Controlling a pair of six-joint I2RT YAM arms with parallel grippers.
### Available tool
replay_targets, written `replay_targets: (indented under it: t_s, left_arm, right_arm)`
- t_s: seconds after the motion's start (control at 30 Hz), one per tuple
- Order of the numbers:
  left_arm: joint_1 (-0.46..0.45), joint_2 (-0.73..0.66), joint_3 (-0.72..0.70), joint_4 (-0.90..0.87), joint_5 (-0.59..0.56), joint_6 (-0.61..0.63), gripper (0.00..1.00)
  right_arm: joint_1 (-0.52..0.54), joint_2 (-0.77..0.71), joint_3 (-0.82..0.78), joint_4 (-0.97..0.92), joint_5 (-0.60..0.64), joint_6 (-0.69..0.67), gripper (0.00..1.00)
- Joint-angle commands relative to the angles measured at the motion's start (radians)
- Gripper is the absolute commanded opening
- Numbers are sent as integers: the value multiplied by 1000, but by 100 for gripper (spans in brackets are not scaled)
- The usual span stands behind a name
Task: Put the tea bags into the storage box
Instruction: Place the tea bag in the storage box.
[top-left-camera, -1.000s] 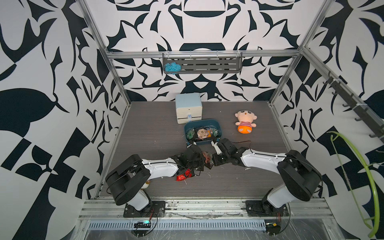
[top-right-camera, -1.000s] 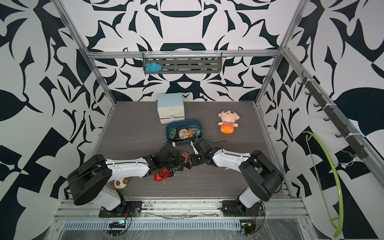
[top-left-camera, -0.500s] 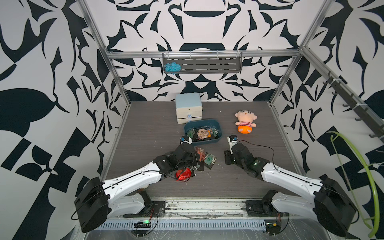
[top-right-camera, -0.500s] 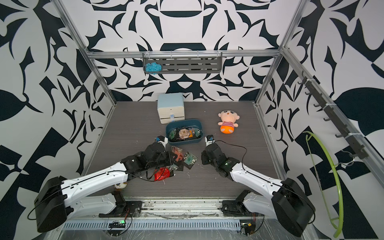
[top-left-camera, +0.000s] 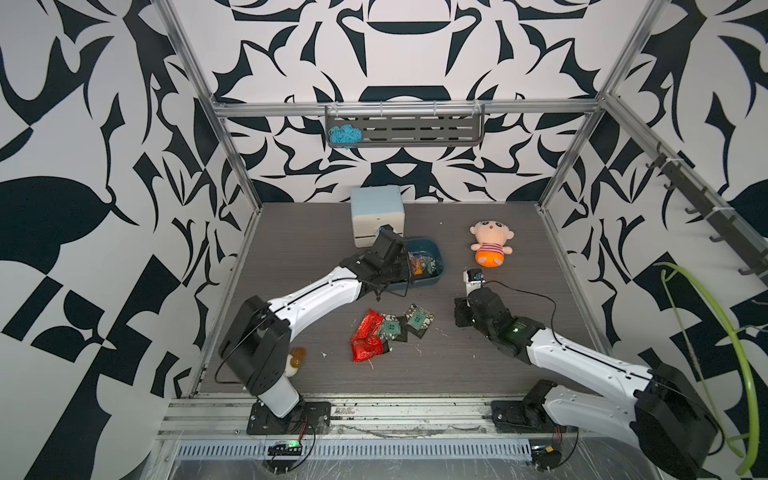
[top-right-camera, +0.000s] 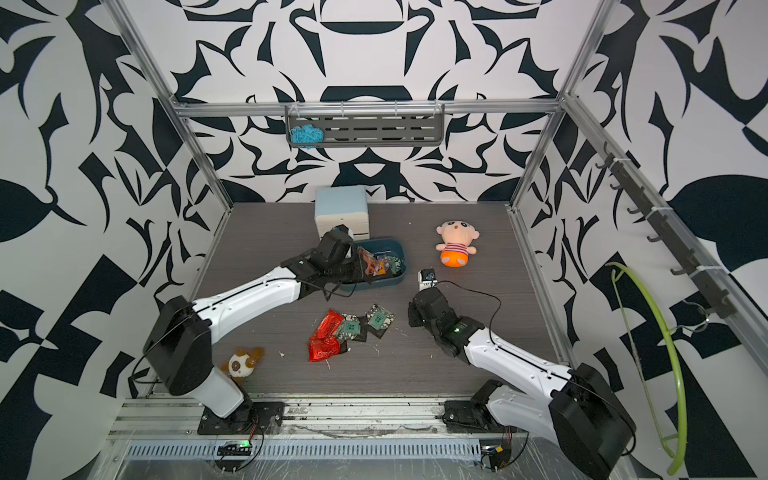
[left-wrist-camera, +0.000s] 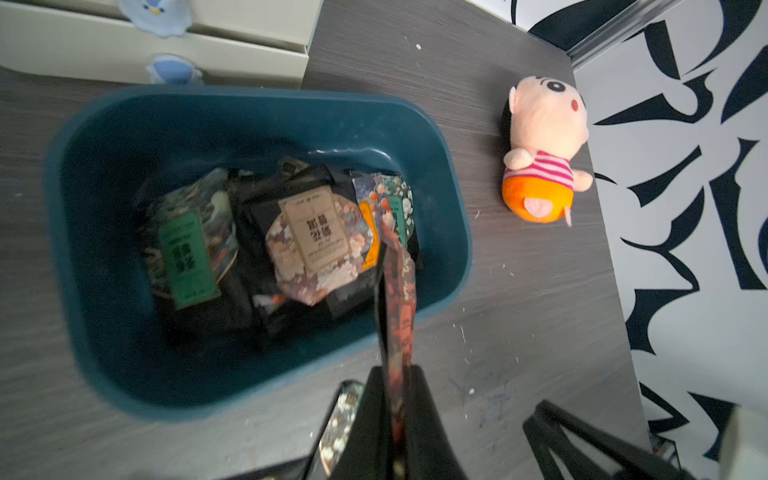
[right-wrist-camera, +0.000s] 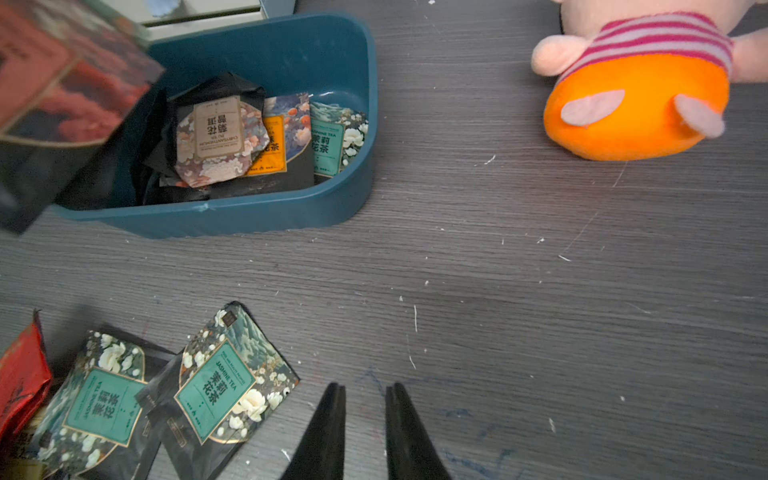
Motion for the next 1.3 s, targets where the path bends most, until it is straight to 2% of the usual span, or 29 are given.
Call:
replay_targets:
  t_s: [0.0,0.1,0.33,0.67,0.87,0.93,1.03,1.13,1.27]
  left_arm:
    - [23,85,88,10,76,6,0]
    - [30,159,159,-21,45,2,0]
    - [40,281,231,-5,81,-17,0]
    - [46,347,260,-26,94,-13,0]
    - [46,303,248,-69,51,10,25]
    - [46,268,235,-89,38,18,35]
    - [46,188,185,-88,18,25,44]
    - [46,91,122,-98,-4,30,48]
    - [36,-48,9,-100,-24,26,48]
  right_arm:
    - [-5,-3,-4,25,-1,15,22]
    - [-7,2,-2,29,-11,14,22]
    - [-8,14,1,33,-23,13,23]
    - [-9,30,8,35,-37,13,23]
    - [-9,31,7,35,-37,14,23]
    - [-9,29,7,35,-38,13,23]
    - [-9,26,2,37,-40,12,23]
    - [-9,21,2,36,-46,11,23]
    - [-9,13,-3,43,-56,11,23]
